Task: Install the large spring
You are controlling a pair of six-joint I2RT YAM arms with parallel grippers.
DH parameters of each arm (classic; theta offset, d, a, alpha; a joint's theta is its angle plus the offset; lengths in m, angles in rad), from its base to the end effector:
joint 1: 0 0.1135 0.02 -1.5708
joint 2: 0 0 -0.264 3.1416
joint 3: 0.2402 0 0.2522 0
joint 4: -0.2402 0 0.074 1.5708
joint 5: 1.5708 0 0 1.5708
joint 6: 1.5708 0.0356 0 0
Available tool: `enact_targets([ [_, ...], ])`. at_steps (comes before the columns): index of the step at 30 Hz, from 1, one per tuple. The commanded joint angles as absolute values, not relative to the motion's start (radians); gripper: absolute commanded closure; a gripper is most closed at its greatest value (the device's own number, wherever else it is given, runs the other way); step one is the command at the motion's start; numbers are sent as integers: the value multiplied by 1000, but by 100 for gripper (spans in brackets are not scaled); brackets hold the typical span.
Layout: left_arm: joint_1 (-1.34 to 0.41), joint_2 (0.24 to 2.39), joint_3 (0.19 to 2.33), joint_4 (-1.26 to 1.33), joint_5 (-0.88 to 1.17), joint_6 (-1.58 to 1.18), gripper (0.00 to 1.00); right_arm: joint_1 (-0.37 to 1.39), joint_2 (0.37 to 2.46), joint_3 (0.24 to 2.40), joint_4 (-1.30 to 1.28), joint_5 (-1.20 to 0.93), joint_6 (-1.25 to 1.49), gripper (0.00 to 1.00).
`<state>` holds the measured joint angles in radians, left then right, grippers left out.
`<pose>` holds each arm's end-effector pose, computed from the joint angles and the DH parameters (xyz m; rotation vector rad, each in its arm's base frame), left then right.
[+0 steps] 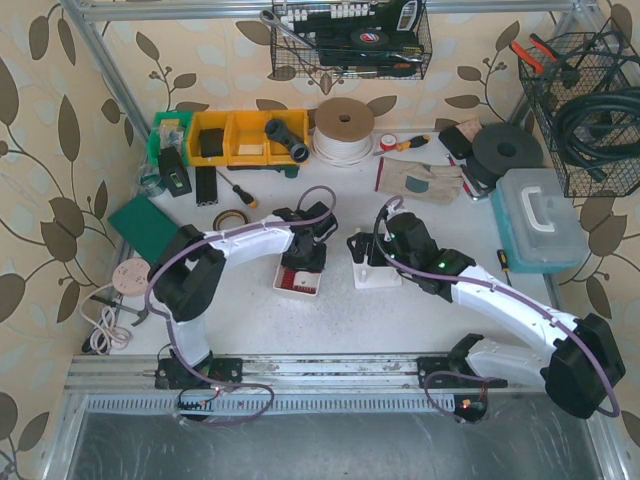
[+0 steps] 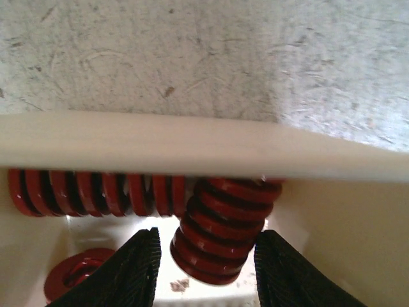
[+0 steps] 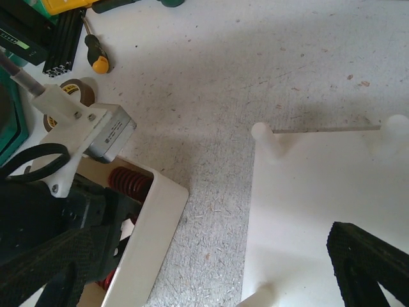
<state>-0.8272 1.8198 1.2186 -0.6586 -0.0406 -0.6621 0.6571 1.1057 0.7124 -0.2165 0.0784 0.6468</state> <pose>0.2411 -0.2600 0.1760 0.2279 2.8650 -0.2624 0.1922 0.1448 0.2483 0.0345 2.2541 0.6426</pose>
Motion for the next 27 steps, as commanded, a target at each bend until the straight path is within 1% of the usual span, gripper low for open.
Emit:
enact_targets([
  [1, -843, 1876, 1293, -794, -141, -723, 54, 651, 1071, 689, -198, 81, 653, 1],
  [4, -844, 1911, 1314, -802, -143, -727, 54, 649, 1055, 682, -196, 79, 652, 1],
  [6, -847, 1931, 1336, -808, -141, -725, 57, 649, 1048, 678, -196, 75, 652, 1],
  [11, -850, 1933, 1341, -772, -117, -725, 74, 647, 1034, 675, -196, 75, 649, 1],
  [16, -850, 1931, 1344, -769, -103, -731, 95, 647, 1027, 668, -192, 88, 657, 1],
  [18, -850, 1914, 1336, -763, -110, -722, 100, 648, 1023, 662, -186, 92, 663, 1],
  [22, -850, 1835, 1310, -729, -121, -663, 100, 645, 1017, 655, -162, 59, 672, 1],
  [27, -848, 1708, 1251, -663, -86, -543, 100, 621, 1043, 667, -114, -125, 688, 1],
])
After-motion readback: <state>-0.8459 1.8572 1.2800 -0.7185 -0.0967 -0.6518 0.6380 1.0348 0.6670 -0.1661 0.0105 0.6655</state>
